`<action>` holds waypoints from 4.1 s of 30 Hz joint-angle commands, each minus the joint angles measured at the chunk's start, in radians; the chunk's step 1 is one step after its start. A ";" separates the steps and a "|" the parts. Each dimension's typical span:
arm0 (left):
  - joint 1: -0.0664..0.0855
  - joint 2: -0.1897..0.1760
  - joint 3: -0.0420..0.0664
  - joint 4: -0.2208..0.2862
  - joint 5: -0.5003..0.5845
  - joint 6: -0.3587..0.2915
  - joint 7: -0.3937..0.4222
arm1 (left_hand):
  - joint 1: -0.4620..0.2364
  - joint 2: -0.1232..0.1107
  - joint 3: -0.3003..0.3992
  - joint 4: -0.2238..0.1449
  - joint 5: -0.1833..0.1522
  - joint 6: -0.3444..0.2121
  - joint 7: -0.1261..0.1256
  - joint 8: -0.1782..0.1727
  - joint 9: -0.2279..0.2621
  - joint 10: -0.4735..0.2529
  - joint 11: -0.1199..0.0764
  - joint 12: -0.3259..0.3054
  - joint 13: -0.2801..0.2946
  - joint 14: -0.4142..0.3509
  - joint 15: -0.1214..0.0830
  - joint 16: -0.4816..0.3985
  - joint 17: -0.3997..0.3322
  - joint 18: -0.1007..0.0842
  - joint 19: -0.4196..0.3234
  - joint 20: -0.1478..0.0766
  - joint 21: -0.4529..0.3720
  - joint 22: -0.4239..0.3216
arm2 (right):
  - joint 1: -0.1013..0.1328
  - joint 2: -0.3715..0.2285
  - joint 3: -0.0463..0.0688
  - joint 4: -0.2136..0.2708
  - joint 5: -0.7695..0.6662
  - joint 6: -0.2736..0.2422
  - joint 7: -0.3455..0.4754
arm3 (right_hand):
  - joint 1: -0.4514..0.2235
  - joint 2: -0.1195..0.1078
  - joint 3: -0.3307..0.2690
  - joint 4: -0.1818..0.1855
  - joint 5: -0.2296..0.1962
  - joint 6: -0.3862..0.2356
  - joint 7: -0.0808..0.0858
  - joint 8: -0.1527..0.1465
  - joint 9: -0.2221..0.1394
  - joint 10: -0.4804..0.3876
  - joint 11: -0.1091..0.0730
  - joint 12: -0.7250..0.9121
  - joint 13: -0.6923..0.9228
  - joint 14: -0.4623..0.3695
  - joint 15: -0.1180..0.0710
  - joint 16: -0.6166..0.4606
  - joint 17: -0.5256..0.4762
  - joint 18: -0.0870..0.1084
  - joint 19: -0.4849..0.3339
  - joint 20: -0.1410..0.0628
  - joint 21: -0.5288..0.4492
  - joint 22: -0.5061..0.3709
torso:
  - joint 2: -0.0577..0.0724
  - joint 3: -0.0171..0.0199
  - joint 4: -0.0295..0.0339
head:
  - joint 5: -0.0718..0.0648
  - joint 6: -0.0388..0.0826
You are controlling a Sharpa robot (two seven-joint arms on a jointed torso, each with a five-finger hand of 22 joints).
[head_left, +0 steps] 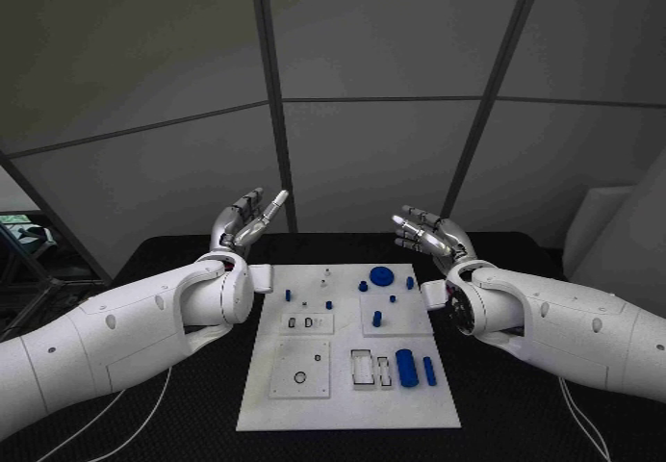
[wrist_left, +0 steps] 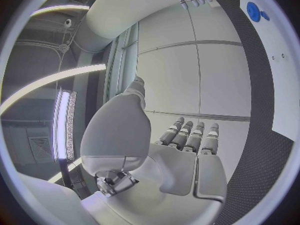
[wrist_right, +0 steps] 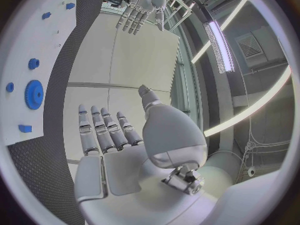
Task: Assemble the parts on the task board
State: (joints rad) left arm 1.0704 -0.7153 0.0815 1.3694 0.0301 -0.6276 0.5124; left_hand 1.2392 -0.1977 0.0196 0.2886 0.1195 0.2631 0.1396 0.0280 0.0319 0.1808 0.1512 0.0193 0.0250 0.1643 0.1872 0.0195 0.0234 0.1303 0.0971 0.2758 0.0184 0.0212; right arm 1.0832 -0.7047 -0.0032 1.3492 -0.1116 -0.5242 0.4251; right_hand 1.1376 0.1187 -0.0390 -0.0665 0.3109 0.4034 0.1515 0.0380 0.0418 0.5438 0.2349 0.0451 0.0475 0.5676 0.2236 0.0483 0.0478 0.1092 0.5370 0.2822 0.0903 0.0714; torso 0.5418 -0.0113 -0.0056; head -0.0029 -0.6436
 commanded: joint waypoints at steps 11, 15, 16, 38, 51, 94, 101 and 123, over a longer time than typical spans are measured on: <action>0.002 -0.047 0.001 0.013 -0.009 0.109 0.013 | 0.101 0.089 0.074 -0.002 -0.015 0.334 0.133 0.079 0.040 0.498 0.092 0.124 0.054 0.508 0.030 0.145 0.062 0.012 0.436 0.014 0.201 0.108 | 0.047 0.020 0.000 -0.105 -0.643 0.115 -0.106 | 0.199 -0.005 0.130 -0.221 -0.047 0.534 0.077 0.064 0.024 0.489 -0.060 0.047 0.013 0.492 -0.084 0.067 0.016 0.075 0.297 -0.027 0.171 0.064 | 0.010 -0.0034 -0.0033 | 0.003 -0.009; 0.002 -0.072 0.001 0.044 -0.049 0.136 0.012 | 0.122 0.115 0.099 -0.023 -0.019 0.543 0.121 0.117 0.054 0.670 0.066 0.150 0.050 0.667 -0.002 0.174 0.066 0.045 0.580 0.012 0.279 0.136 | 0.066 0.020 0.000 -0.112 -0.791 0.119 -0.135 | 0.193 -0.021 0.161 -0.223 -0.043 0.560 0.071 0.050 0.023 0.526 -0.069 0.034 0.014 0.543 -0.100 0.067 0.018 0.075 0.323 -0.043 0.202 0.078 | 0.022 -0.0056 -0.0037 | 0.001 -0.004; 0.002 -0.078 0.001 0.052 -0.055 0.137 0.013 | 0.123 0.119 0.099 -0.031 -0.019 0.570 0.118 0.115 0.050 0.690 0.061 0.142 0.044 0.690 -0.007 0.169 0.063 0.049 0.599 0.010 0.289 0.139 | 0.069 0.019 0.000 -0.110 -0.824 0.120 -0.143 | 0.193 -0.027 0.172 -0.224 -0.042 0.569 0.067 0.046 0.023 0.539 -0.073 0.031 0.013 0.562 -0.106 0.068 0.020 0.074 0.332 -0.050 0.215 0.084 | 0.025 -0.0063 -0.0028 | 0.000 -0.003; 0.001 -0.189 0.002 0.265 -0.083 0.134 -0.009 | 0.134 0.139 0.089 -0.113 -0.021 0.715 0.073 0.094 0.034 0.890 0.009 0.096 0.043 0.915 -0.069 0.159 0.133 0.050 0.774 -0.051 0.437 0.203 | 0.147 0.028 0.001 -0.022 -1.422 0.264 -0.479 | 0.134 -0.137 0.241 -0.206 -0.054 0.650 0.006 0.025 0.023 0.651 -0.146 0.015 0.013 0.942 -0.221 0.336 0.209 0.071 0.503 -0.184 0.617 0.318 | 0.140 -0.0240 0.0228 | -0.025 0.041; 0.001 -0.189 0.004 0.302 -0.083 0.139 -0.013 | 0.130 0.140 0.087 -0.115 -0.021 0.715 0.074 0.089 0.034 0.888 0.011 0.089 0.043 0.909 -0.067 0.150 0.134 0.049 0.768 -0.050 0.439 0.204 | 0.150 0.037 0.001 -0.008 -1.501 0.337 -0.544 | 0.133 -0.173 0.230 -0.150 -0.073 0.597 -0.001 0.025 0.023 0.562 -0.139 0.020 0.015 0.925 -0.213 0.604 0.382 0.074 0.485 -0.177 0.752 0.403 | 0.181 -0.0285 0.0297 | -0.034 0.044; 0.001 -0.194 0.004 0.307 -0.083 0.147 -0.023 | 0.117 0.141 0.080 -0.116 -0.021 0.708 0.081 0.075 0.033 0.882 0.017 0.071 0.043 0.899 -0.061 0.131 0.140 0.047 0.751 -0.045 0.443 0.208 | 0.150 0.091 0.001 -0.063 -1.505 0.376 -0.542 | 0.158 -0.183 0.462 -0.053 -0.116 0.664 0.004 0.028 0.025 0.646 -0.146 0.019 0.015 0.918 -0.217 1.164 0.892 0.030 0.599 -0.176 1.090 0.777 | 0.202 -0.0303 0.0322 | -0.026 0.037; 0.002 -0.197 0.004 0.305 -0.083 0.149 -0.024 | 0.117 0.141 0.080 -0.116 -0.021 0.708 0.081 0.075 0.033 0.882 0.017 0.071 0.043 0.899 -0.061 0.131 0.140 0.047 0.751 -0.045 0.443 0.208 | 0.150 0.080 0.001 -0.035 -1.509 0.321 -0.536 | 0.176 -0.186 0.513 -0.054 -0.112 0.698 0.001 0.040 0.030 0.684 -0.153 0.031 0.019 0.918 -0.224 1.189 0.915 0.026 0.609 -0.178 1.117 0.811 | 0.202 -0.0296 0.0320 | -0.025 0.035; 0.002 -0.198 0.004 0.299 -0.083 0.148 -0.023 | 0.101 0.142 0.072 -0.113 -0.021 0.705 0.084 0.064 0.034 0.876 0.021 0.056 0.043 0.896 -0.057 0.115 0.147 0.047 0.731 -0.041 0.444 0.209 | 0.169 0.168 0.002 -0.098 -1.493 0.115 -0.561 | 0.185 -0.209 0.563 -0.058 -0.110 0.720 0.000 0.041 0.029 0.707 -0.157 0.025 0.018 0.920 -0.229 1.227 0.954 0.013 0.648 -0.180 1.176 0.893 | 0.208 -0.0319 0.0348 | -0.021 0.049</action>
State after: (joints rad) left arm 1.0703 -0.9147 0.0846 1.6677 -0.0456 -0.4905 0.4860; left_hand 1.3488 -0.0537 0.0950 0.1751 0.1029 0.9684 0.2144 0.0975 0.0667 1.0583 0.1647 0.0799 0.0687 1.0651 0.1305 0.1374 0.1687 0.1322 0.8373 0.2357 0.4592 0.2294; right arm 1.2486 -0.5477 -0.0018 1.2625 -1.6190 -0.3629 -0.1362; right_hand 1.3157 -0.0873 0.5198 -0.1249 0.2048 1.1162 0.1484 0.0753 0.0706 1.2454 0.0751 0.0721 0.0656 1.4652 0.0033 1.2710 1.0006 0.1316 1.1780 0.0998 1.2624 0.9630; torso 0.7482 -0.0427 0.0296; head -0.0253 -0.5942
